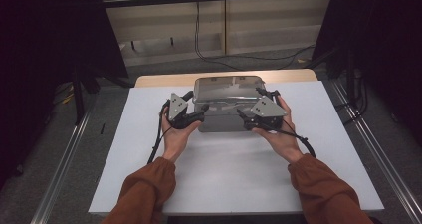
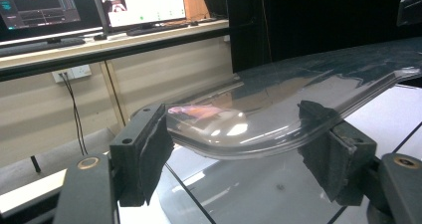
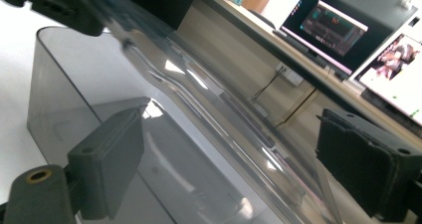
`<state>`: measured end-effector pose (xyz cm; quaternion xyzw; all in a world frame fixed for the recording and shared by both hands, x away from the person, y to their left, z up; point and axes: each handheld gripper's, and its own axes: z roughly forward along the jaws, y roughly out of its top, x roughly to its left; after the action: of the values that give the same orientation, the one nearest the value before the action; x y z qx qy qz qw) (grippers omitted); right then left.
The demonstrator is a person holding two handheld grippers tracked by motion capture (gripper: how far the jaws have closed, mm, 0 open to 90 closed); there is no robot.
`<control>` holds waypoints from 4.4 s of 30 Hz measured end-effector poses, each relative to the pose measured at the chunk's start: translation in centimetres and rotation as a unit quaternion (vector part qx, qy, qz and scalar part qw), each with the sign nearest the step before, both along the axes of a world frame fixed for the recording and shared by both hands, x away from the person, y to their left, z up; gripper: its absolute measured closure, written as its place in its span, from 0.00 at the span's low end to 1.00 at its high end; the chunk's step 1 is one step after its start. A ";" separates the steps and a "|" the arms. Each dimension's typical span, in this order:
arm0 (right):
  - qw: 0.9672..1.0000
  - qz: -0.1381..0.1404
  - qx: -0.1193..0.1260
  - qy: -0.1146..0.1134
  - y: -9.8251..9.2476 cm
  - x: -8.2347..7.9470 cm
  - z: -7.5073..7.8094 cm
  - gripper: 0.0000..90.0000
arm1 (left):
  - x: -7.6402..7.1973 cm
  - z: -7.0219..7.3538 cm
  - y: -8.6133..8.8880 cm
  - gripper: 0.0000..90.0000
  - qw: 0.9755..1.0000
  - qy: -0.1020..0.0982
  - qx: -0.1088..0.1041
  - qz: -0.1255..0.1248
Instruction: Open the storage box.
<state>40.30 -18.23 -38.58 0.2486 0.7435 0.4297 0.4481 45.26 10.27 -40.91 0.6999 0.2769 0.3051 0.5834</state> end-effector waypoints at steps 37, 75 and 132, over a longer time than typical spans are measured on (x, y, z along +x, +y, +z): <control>0.994 -0.004 0.105 0.037 -5.1 2.0 -0.5 0.36 | 0.3 0.7 -0.1 0.36 1.000 0.000 -0.009 0.004; 0.984 0.011 0.176 0.027 -5.7 3.9 0.7 0.56 | 3.7 2.3 0.1 0.45 1.000 -0.005 -0.004 0.007; 0.982 -0.010 0.184 0.031 -6.9 9.0 1.6 0.55 | 8.2 3.2 -0.4 0.56 1.000 -0.001 -0.003 0.026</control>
<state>49.32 -25.10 -36.94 0.3479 0.6628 0.5464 0.3757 53.48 9.83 -37.68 0.6902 0.2957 0.3200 0.5777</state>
